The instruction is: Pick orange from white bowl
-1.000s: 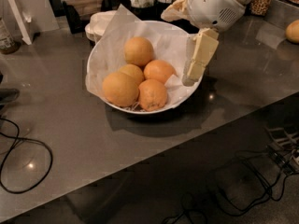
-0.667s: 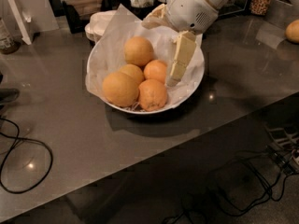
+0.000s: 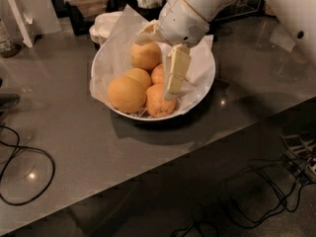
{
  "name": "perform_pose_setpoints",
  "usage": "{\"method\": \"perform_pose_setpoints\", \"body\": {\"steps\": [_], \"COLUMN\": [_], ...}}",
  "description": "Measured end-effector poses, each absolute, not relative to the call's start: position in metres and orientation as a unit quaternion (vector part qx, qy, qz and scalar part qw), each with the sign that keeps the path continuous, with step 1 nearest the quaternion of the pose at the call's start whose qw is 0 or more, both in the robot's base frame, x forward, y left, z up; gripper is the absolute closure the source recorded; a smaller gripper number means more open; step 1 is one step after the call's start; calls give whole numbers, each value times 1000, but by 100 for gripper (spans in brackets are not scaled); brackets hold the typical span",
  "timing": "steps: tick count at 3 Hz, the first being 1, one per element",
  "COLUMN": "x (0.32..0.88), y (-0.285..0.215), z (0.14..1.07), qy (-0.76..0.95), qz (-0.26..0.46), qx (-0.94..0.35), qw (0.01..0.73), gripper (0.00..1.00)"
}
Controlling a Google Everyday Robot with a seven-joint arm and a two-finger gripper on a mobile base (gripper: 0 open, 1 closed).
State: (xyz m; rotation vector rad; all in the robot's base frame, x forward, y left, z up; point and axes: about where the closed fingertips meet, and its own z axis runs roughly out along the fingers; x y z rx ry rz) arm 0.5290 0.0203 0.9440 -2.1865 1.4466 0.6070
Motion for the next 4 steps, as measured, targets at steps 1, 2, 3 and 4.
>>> {"method": "perform_pose_setpoints", "body": {"steps": [1, 2, 3, 4], "x": [530, 529, 529, 529], "y": [25, 48, 74, 75], "z": [939, 927, 921, 920], "qy": [523, 491, 445, 443], "qz": [224, 240, 261, 261], "qx": [-788, -795, -809, -810], "qw": [236, 263, 280, 281], "gripper": [0, 0, 0, 0]}}
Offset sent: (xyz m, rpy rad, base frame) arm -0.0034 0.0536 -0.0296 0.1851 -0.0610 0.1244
